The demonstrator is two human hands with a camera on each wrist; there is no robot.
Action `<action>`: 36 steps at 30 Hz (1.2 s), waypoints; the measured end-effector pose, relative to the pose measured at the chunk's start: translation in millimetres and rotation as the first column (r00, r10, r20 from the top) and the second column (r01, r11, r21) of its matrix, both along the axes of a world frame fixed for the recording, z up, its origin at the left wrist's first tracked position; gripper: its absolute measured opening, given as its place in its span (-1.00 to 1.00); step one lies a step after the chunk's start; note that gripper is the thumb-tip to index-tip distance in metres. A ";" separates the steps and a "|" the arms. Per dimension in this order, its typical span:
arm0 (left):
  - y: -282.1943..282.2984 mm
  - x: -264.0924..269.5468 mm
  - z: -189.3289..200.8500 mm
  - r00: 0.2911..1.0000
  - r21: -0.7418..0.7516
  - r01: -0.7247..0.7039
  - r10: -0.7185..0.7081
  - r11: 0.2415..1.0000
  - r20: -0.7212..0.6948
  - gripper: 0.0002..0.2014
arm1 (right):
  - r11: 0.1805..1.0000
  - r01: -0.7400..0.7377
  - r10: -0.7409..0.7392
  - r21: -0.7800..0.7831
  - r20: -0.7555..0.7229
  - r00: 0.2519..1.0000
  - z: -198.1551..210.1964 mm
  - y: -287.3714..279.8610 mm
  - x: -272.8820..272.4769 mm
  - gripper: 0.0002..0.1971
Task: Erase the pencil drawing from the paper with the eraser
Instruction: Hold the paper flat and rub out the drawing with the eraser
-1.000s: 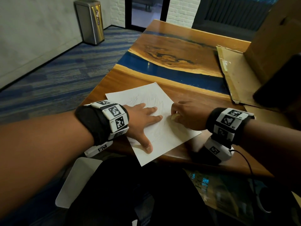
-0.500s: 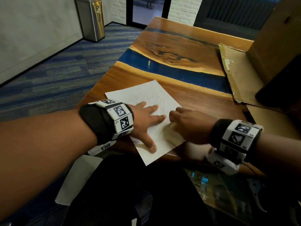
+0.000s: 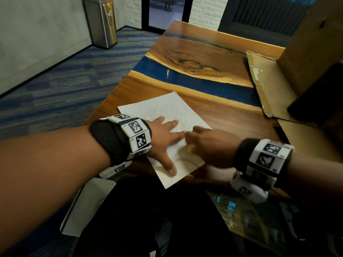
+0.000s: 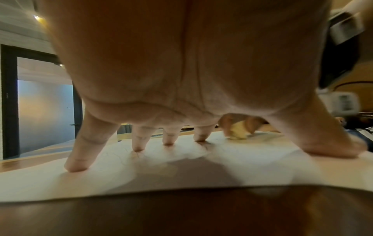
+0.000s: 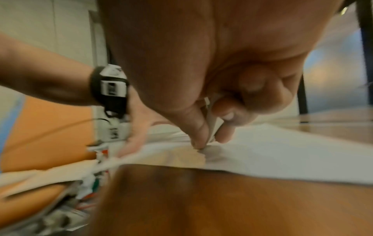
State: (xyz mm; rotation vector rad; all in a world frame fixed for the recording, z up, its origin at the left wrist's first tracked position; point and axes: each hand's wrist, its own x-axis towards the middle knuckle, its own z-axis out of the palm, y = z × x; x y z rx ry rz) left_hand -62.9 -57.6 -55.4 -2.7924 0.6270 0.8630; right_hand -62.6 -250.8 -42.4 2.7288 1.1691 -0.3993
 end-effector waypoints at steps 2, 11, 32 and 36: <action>0.0 -0.3 0.0 1.000 0.005 -0.003 0.003 1.000 0.000 0.31 | 0.997 0.078 -0.078 -0.010 0.049 0.996 -0.7 -2.5 7.4 -0.66; 2.1 0.9 -3.9 1.000 0.000 0.013 -0.013 1.000 0.003 0.32 | 0.991 0.131 -0.132 0.007 0.042 0.990 -1.9 1.4 11.4 -0.69; 4.4 0.9 -3.0 1.000 -0.045 -0.015 0.014 0.999 -0.022 0.27 | 0.994 -0.031 0.043 0.109 -0.107 0.993 -9.0 16.8 -19.5 -0.58; 2.1 -1.8 -1.3 1.000 -0.015 -0.003 0.003 1.000 -0.003 0.27 | 0.993 0.102 -0.103 0.061 0.013 0.995 -2.8 6.9 2.9 -0.65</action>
